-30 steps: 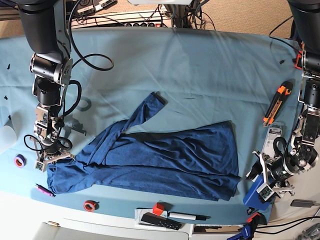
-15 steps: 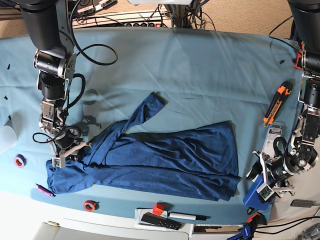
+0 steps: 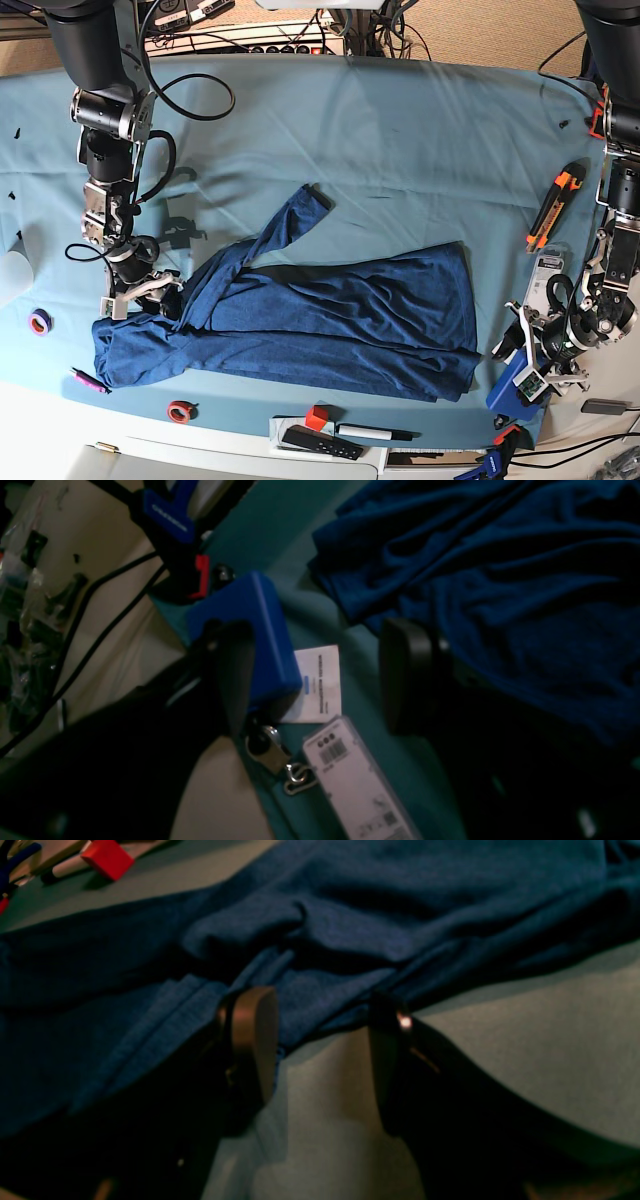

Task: Layout the t-shirt on the table in an organized manner, then fold the t-shirt properly
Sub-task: 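Grasp the shirt edge with the right gripper and lift it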

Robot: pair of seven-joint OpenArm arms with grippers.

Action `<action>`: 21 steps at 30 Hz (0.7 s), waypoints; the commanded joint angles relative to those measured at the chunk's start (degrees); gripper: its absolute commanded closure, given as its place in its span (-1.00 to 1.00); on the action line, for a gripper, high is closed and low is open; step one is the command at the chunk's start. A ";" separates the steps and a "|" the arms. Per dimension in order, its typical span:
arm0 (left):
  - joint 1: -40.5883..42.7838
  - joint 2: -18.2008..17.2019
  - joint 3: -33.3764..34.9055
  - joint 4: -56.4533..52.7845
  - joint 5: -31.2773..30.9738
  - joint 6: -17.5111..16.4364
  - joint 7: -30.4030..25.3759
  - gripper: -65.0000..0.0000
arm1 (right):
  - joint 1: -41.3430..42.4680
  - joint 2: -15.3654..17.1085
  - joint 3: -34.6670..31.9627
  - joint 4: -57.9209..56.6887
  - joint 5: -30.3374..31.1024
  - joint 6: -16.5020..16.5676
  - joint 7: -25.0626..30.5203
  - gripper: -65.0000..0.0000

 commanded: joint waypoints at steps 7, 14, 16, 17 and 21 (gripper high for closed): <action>-2.03 -0.81 -0.57 0.72 -0.59 0.79 -1.27 -0.13 | 2.19 0.15 0.00 0.52 1.77 -1.84 -3.23 0.07; -2.03 -0.83 -0.57 0.72 -0.59 0.79 -1.25 -0.13 | 5.44 -2.03 0.00 0.52 1.75 -5.75 -7.98 0.08; -2.03 -0.83 -0.57 0.72 -0.59 0.79 -1.25 -0.13 | 5.64 -2.54 0.00 0.52 1.75 -6.75 -8.85 0.09; -2.03 -0.83 -0.57 0.72 -0.59 0.81 -1.25 -0.13 | 5.62 -2.71 0.00 0.52 1.75 -7.10 -9.44 0.19; -2.03 -0.81 -0.57 0.72 -0.59 0.81 -1.25 -0.13 | 5.35 -2.84 0.00 0.52 1.75 -7.96 -11.82 0.91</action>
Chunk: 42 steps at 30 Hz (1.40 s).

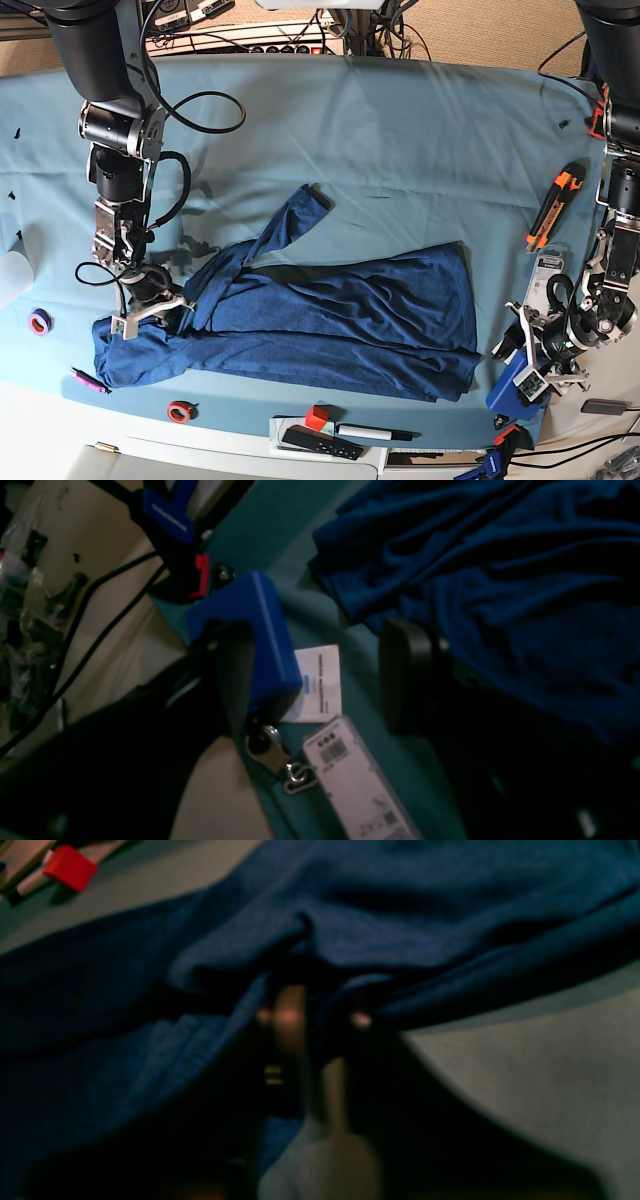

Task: Layout the t-shirt on the table in an organized manner, then fold the t-shirt properly
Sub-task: 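Grasp the shirt edge with the right gripper and lift it, then pull the held shirt edge away from the shirt body with the right gripper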

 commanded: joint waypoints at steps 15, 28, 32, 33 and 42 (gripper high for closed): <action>-0.59 -0.81 -0.57 0.72 -10.47 -8.37 4.35 -0.13 | -0.66 5.44 0.00 5.70 -0.50 9.60 -9.62 1.00; 12.92 0.46 -0.55 17.00 0.63 -9.85 3.21 -0.13 | -9.92 9.07 0.00 17.62 1.86 9.38 -13.07 1.00; 17.66 0.46 -0.55 19.43 10.12 -6.84 -1.51 -0.11 | -9.99 9.09 0.00 17.62 1.84 9.38 -13.81 1.00; 18.45 0.48 -0.55 19.45 11.28 -6.19 -1.79 -0.11 | -9.97 9.07 0.00 17.62 1.88 9.38 -13.73 1.00; 23.45 0.79 -0.55 19.45 14.69 -2.47 -4.39 -0.11 | -9.99 9.07 0.00 17.62 2.05 9.38 -13.70 1.00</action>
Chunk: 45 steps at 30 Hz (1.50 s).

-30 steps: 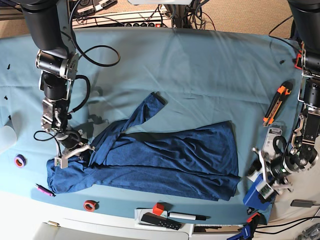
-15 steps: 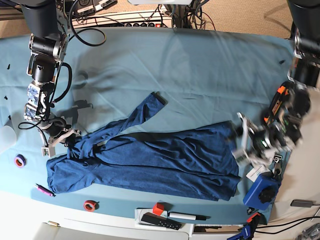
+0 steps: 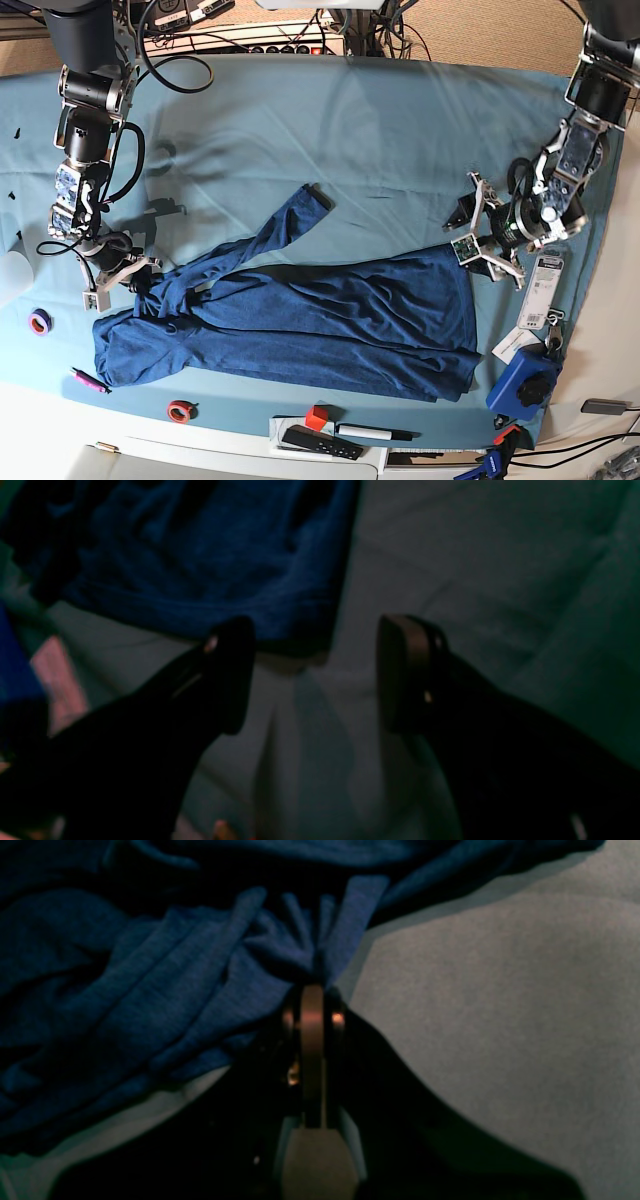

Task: Layout the t-shirt on the table in an organized manner, then fold the t-shirt properly
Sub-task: 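Pull the held shirt edge away from the shirt body with the right gripper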

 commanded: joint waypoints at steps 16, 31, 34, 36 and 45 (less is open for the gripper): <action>-0.63 2.43 -0.66 0.33 1.97 4.26 -1.07 -0.05 | 1.11 0.83 0.02 0.59 -0.17 0.28 -0.90 1.00; -0.63 2.89 -0.66 -3.54 3.21 7.67 -4.11 0.93 | 1.11 0.83 0.02 0.59 -0.17 0.26 -0.83 1.00; -0.63 2.89 -0.66 -3.54 3.19 7.69 -4.09 1.00 | 1.11 0.85 0.02 0.59 -0.17 0.24 -0.85 1.00; -0.66 2.89 -0.66 -3.52 2.95 7.69 -4.09 1.00 | 1.11 1.01 0.02 0.61 -0.15 0.26 -0.94 1.00; -0.63 -0.79 -0.68 -1.09 -4.68 6.12 -4.02 1.00 | -1.84 5.60 0.09 10.54 11.17 3.74 -15.32 1.00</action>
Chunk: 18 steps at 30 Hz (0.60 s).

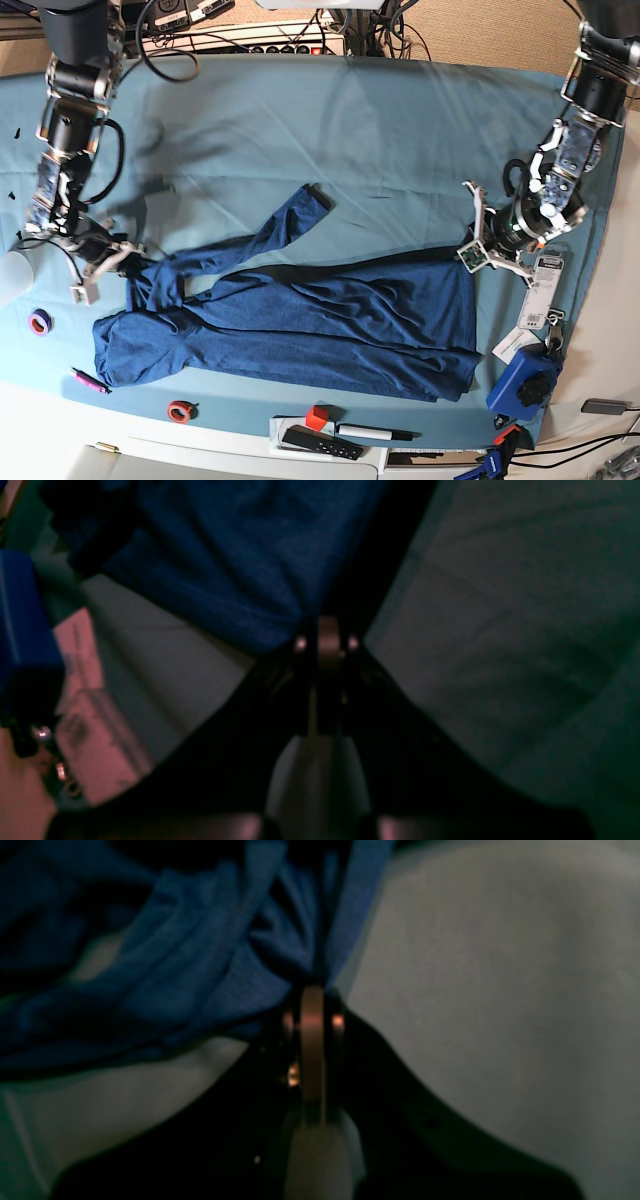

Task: Layout the t-shirt on the table in an organized manner, then fold the t-shirt properly
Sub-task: 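Pull the held shirt edge away from the shirt body with the right gripper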

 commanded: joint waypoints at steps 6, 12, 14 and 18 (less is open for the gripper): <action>-1.20 -2.80 -0.50 4.68 -6.03 -4.13 2.97 1.00 | -3.67 6.05 0.26 12.50 6.27 0.33 -9.33 1.00; -1.18 -2.91 -0.50 7.50 -12.28 -3.93 12.52 1.00 | -8.81 10.51 0.33 23.47 14.78 0.31 -21.31 1.00; -1.05 -2.93 -0.50 8.90 -13.07 -3.65 15.54 1.00 | -10.40 11.69 0.33 26.34 18.27 0.31 -23.34 1.00; 0.20 -2.95 -0.50 12.00 -13.42 -0.09 19.43 1.00 | -13.57 13.00 0.33 31.67 25.31 0.46 -26.84 1.00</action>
